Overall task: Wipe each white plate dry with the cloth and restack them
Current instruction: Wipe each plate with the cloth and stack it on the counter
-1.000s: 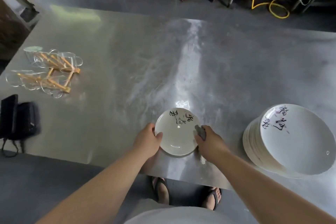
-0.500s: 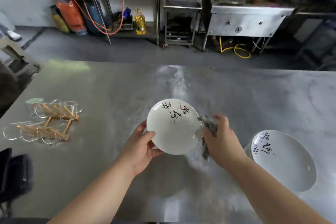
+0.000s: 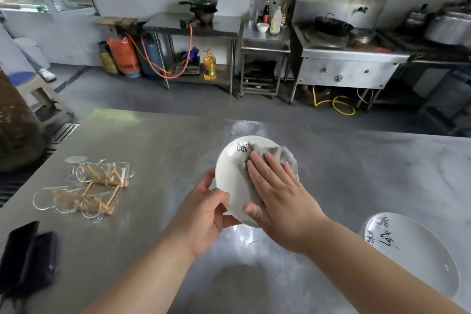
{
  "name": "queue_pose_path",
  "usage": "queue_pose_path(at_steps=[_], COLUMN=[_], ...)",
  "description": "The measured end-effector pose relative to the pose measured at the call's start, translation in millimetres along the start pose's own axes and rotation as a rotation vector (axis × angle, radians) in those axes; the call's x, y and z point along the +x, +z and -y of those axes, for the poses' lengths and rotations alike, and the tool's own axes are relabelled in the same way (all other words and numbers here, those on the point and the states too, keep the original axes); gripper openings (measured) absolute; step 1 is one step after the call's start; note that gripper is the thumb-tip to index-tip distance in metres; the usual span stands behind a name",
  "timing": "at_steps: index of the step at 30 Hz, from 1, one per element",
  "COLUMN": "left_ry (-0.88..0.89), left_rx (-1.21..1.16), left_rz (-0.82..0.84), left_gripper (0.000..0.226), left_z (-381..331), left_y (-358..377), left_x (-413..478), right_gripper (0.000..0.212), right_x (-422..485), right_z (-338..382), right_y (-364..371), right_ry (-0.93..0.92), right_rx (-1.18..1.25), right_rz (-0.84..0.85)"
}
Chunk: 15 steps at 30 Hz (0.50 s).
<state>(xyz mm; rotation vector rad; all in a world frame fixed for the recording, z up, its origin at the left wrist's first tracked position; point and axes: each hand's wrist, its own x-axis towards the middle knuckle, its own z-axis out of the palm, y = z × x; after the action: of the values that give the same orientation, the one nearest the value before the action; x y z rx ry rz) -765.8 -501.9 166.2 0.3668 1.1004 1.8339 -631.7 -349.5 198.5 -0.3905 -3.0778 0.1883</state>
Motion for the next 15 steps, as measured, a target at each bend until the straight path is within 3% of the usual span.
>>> queue_pose_path(at_steps=[4, 8, 11, 15], left_ry=[0.037, 0.073, 0.082, 0.057], left_rx=[0.009, 0.008, -0.012, -0.002], left_rz=[0.044, 0.019, 0.030, 0.048], left_gripper=[0.049, 0.044, 0.048, 0.053], left_z=[-9, -19, -20, -16], left_y=[1, -1, -10, -5], left_x=[-5, -4, -8, -11], right_gripper=[0.096, 0.090, 0.089, 0.099], right_x=[15, 2, -3, 15], right_z=[2, 29, 27, 6], right_y=[-26, -13, -10, -38], right_ry=[0.016, -0.296, -0.402, -0.200], right_rx=[0.012, 0.222, 0.189, 0.085], right_rz=[-0.080, -0.154, -0.113, -0.105])
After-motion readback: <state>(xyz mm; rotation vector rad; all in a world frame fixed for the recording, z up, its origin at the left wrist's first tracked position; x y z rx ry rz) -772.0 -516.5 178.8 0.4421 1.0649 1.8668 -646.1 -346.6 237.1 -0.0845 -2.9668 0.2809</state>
